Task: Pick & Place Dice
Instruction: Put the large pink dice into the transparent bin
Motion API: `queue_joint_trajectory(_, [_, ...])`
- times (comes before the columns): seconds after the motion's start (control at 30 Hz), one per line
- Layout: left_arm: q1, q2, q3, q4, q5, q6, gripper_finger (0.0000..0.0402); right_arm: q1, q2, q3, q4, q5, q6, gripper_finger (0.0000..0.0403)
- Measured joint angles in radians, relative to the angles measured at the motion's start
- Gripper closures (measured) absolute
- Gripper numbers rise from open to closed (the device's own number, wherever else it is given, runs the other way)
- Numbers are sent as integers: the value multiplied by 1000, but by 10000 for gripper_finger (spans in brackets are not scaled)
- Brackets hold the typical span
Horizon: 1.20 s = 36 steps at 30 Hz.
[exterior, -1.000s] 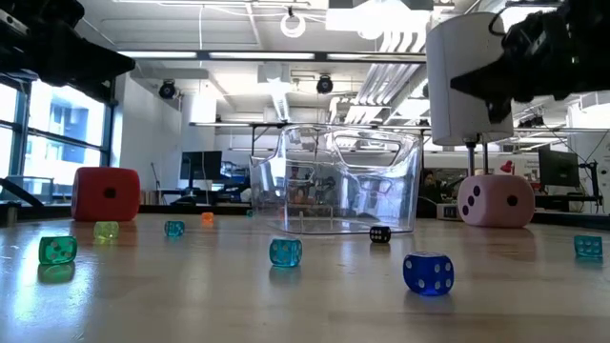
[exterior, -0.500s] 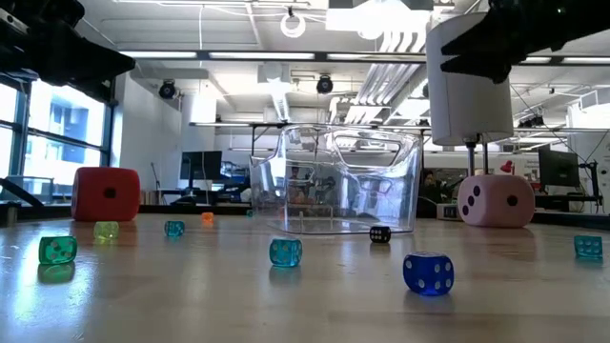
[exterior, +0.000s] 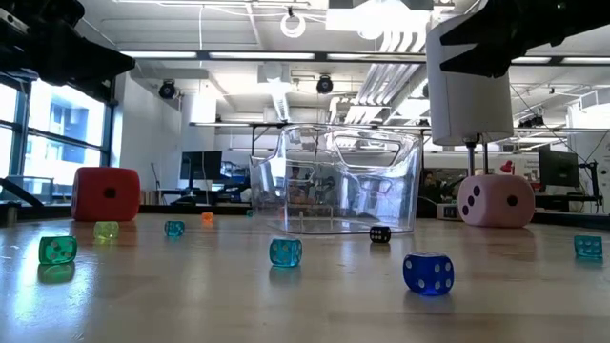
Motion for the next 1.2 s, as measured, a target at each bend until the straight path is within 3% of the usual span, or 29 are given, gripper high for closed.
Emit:
queue_joint_trajectory(0.17, [0,0,0,0,0,0,401,0,0,0,0,-80,2,9])
queue_joint_trajectory(0.37, [0,0,0,0,0,1,401,0,14,0,1,-94,3,4])
queue_joint_trajectory(0.83, [0,0,0,0,0,1,401,0,60,0,13,-93,-2,3])
queue_joint_trajectory(0.97, [0,0,0,0,-1,1,401,0,62,3,33,-47,37,3])
queue_joint_trajectory(1.1, [0,0,0,0,-1,0,401,4,63,76,-176,-24,-20,3])
queue_joint_trajectory(1.2, [0,0,0,0,0,1,401,4,91,166,-384,61,76,3])
